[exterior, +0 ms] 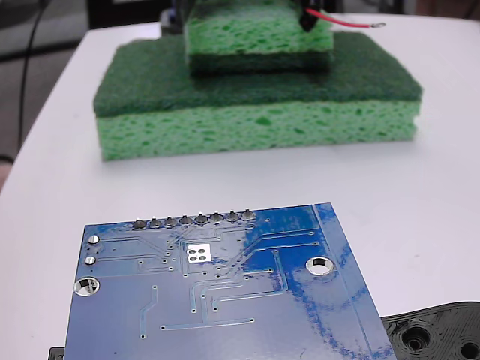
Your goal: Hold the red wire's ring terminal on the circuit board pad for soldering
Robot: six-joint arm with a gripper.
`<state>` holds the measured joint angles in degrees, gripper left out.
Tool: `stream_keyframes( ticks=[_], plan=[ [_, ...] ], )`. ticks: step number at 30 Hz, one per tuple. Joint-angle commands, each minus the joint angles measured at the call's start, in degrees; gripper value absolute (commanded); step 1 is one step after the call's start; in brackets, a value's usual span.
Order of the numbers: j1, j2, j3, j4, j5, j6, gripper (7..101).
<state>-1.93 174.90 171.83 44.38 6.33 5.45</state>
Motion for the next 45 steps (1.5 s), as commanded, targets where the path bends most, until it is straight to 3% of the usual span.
stream_keyframes(
  ticks=[1, 45],
  plan=[
    [0.26, 0.09, -0.26, -0.18, 0.88, 0.26, 100.3],
    [1.67, 0.09, -0.26, -0.18, 0.09, 0.44, 100.3]
  ],
)
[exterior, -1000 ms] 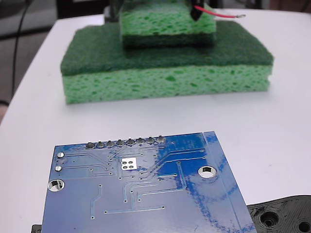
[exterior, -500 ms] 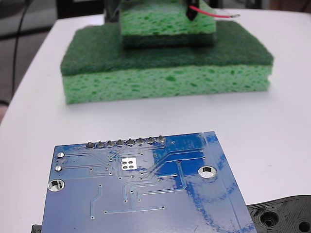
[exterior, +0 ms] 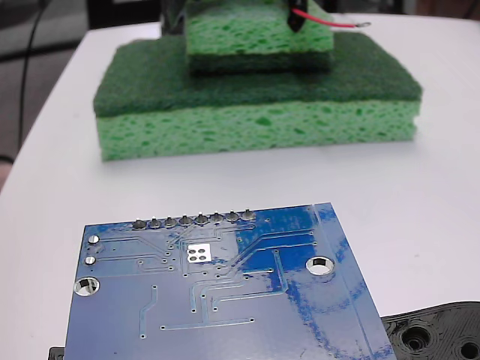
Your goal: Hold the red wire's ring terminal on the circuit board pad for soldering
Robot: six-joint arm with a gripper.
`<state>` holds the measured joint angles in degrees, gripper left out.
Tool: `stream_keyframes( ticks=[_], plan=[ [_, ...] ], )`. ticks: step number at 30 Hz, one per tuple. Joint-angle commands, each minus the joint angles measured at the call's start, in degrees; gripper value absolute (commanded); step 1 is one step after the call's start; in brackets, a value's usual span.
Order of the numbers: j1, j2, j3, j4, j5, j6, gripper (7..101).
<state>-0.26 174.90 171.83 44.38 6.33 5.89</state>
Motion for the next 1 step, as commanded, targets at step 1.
stream_keyframes(
  ticks=[1],
  plan=[
    [0.0, 0.09, -0.26, -0.18, 0.09, 0.0, 100.3]
  ],
)
